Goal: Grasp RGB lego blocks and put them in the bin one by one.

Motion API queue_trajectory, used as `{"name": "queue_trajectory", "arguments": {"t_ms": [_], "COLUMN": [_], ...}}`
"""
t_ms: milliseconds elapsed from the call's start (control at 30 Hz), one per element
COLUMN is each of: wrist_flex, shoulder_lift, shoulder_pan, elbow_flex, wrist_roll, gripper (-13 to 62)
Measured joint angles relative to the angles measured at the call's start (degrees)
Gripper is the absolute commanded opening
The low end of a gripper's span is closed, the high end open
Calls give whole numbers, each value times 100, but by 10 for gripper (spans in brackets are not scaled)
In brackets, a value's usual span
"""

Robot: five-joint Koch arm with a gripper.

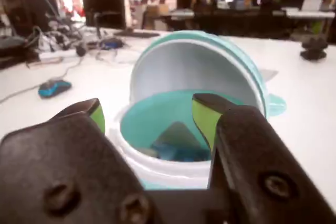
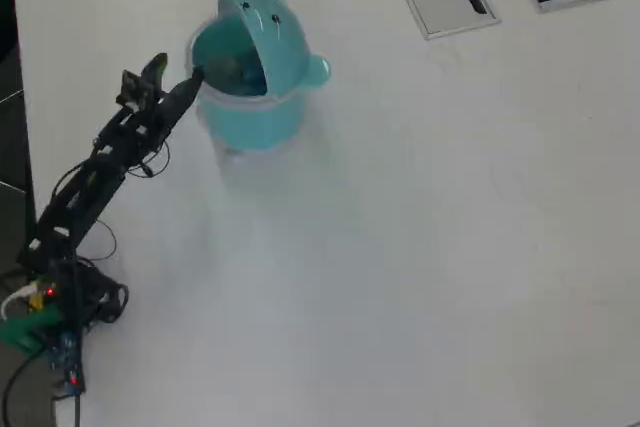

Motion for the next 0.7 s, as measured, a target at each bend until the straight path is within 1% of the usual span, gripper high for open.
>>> {"name": "queue_trajectory", "arguments": {"t_ms": [100,433,567,633,700], "wrist_flex": [0,0,0,-35,-88], "shoulder_lift": [510,2109,2654,2760,2760], "shoulder_pan": [35,352,519,580,659], "elbow_flex": [255,1450,1819,2074,2399], "wrist_roll": [396,914,1415,1679,1986], "gripper": [311,311,311,312,329]}}
